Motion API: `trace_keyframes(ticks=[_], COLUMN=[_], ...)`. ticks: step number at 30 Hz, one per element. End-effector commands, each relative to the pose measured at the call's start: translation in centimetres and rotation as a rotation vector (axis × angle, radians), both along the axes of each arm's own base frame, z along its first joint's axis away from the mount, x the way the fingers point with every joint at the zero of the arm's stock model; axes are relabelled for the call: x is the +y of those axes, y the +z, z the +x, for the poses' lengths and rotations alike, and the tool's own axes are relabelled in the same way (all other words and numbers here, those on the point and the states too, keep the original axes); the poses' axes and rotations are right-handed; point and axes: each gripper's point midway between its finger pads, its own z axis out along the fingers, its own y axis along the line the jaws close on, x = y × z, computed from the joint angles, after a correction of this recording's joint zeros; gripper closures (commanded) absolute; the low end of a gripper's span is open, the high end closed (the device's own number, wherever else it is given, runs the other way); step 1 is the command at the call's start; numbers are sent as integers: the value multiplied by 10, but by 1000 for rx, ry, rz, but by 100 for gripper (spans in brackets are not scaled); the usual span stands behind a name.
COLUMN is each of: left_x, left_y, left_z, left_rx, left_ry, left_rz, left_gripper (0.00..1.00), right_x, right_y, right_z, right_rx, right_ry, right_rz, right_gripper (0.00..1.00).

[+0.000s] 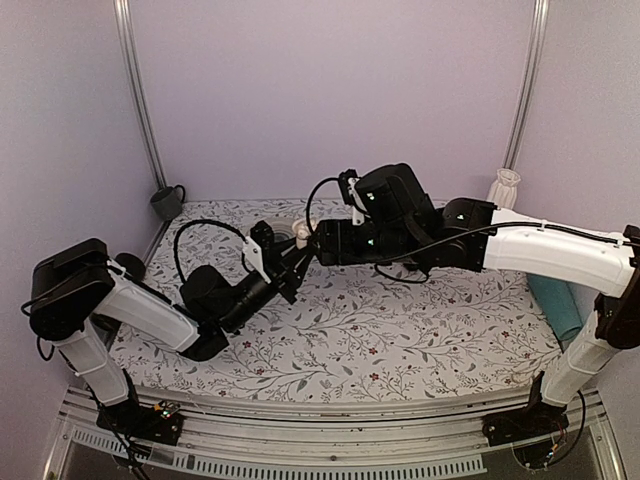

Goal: Insert the wireless bluetooth earbuds into the charging case
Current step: Adjust the left earbud in the left side groove of the charging case.

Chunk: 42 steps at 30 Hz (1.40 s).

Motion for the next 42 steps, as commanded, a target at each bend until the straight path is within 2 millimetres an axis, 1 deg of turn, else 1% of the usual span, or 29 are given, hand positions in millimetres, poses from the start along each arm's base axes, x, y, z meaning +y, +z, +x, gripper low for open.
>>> trace_keyframes(ticks=[1, 7, 10, 13, 18, 19, 21, 24, 27, 30, 34, 36, 38, 42], left_x=[7, 7, 8, 9, 8, 8, 8, 7, 5, 2, -2, -3, -4, -4], left_y=[24, 23, 22, 19, 14, 14, 12, 12, 13, 12, 10, 9, 9, 10], left_z=[-7, -9, -7, -4, 0, 0, 2, 3, 3, 3, 3, 4, 4, 4], left_rx=[-49, -49, -48, -59, -80, -84, -86, -93, -100, -98, -89, -87, -85, -83], left_ry=[-20, -30, -11, 16, 35, 38, 43, 42, 35, 24, 10, 6, 4, 1], left_rz=[-59, -56, -47, -14, 24, 29, 38, 43, 48, 54, 58, 59, 57, 54], left_gripper=[100, 100, 100, 100, 100, 100, 100, 100, 100, 100, 100, 100, 100, 100], right_x=[-15, -16, -18, -20, -9, -8, -6, -5, -5, -1, 8, 11, 12, 12], right_y=[12, 16, 18, 29, 51, 53, 51, 42, 37, 41, 45, 44, 37, 30], right_z=[7, 8, 4, -2, -12, -12, -9, -5, 1, 6, 9, 9, 10, 9], right_rx=[-15, -19, -12, -4, 44, 54, 87, 143, 178, 175, 169, 168, 180, 188], right_ry=[-61, -59, -48, -23, 56, 61, 66, 66, 55, 54, 78, 90, 89, 93], right_rz=[19, 33, 49, 86, 185, 196, 214, 217, 232, 234, 215, 209, 192, 167], right_gripper=[23, 23, 23, 23, 23, 23, 23, 22, 21, 18, 18, 18, 19, 19])
